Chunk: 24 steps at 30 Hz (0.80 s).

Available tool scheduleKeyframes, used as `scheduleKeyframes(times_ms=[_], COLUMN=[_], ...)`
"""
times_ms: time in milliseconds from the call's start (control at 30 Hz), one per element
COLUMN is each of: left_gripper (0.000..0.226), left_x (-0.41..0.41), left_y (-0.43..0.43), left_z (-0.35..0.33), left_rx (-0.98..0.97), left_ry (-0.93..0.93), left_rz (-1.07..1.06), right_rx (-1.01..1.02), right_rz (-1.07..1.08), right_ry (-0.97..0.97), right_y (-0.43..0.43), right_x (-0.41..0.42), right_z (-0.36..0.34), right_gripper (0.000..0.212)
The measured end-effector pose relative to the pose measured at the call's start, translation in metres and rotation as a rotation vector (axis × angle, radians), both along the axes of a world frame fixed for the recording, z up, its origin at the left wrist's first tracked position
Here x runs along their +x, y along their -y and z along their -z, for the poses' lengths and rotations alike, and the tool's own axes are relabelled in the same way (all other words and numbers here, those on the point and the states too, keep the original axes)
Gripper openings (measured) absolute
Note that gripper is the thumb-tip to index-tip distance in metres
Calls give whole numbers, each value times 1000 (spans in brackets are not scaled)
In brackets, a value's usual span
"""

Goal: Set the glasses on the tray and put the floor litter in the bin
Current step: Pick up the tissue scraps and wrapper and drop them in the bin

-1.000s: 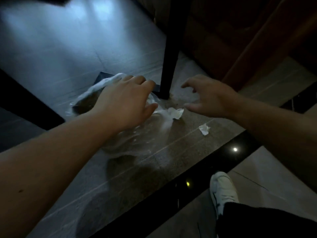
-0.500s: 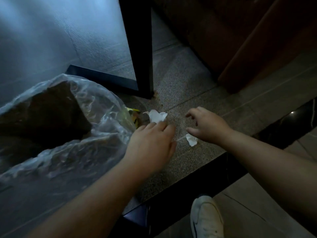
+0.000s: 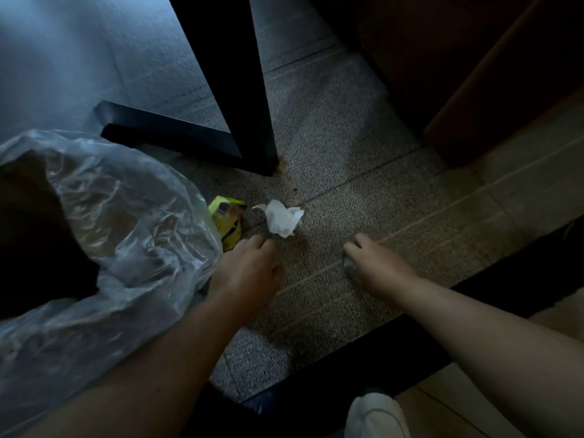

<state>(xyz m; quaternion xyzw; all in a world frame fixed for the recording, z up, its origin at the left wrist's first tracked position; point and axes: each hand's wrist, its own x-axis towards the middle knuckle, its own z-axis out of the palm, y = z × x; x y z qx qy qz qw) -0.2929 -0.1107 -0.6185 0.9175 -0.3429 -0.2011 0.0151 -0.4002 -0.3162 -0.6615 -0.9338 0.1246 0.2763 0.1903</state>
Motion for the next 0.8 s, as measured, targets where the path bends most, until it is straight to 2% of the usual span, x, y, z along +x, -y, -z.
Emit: scheduleKeyframes(times_ms=[133, 300, 400, 467, 533, 633, 733, 800], left_gripper=[33, 48, 81, 97, 103, 90, 60, 44], left_x=[10, 38, 47, 54, 61, 65, 65, 61], left_y=[0, 7, 7, 6, 5, 1, -3, -3], left_z=[9, 18, 25, 32, 36, 40, 36, 31], left_rx=[-150, -382, -266, -139, -37, 48, 66, 59], left_ry=[115, 245, 81, 49, 33, 25, 144, 140], left_rz=[-3, -287, -471, -476, -439, -376, -240, -178], right_rx=[74, 134, 115, 111, 101, 93, 106, 97], right_rz=[-42, -64, -108, -115, -109, -100, -96, -106], right_ry=[46, 232, 285, 308, 312, 341, 369, 396], right_y=[-5, -10, -12, -11, -9, -6, -5, -5], right_x=[7, 29, 38, 43, 49, 56, 64, 72], right_z=[3, -11, -19, -22, -25, -30, -35, -35], right_gripper=[5, 4, 7, 6, 7, 8, 11, 16])
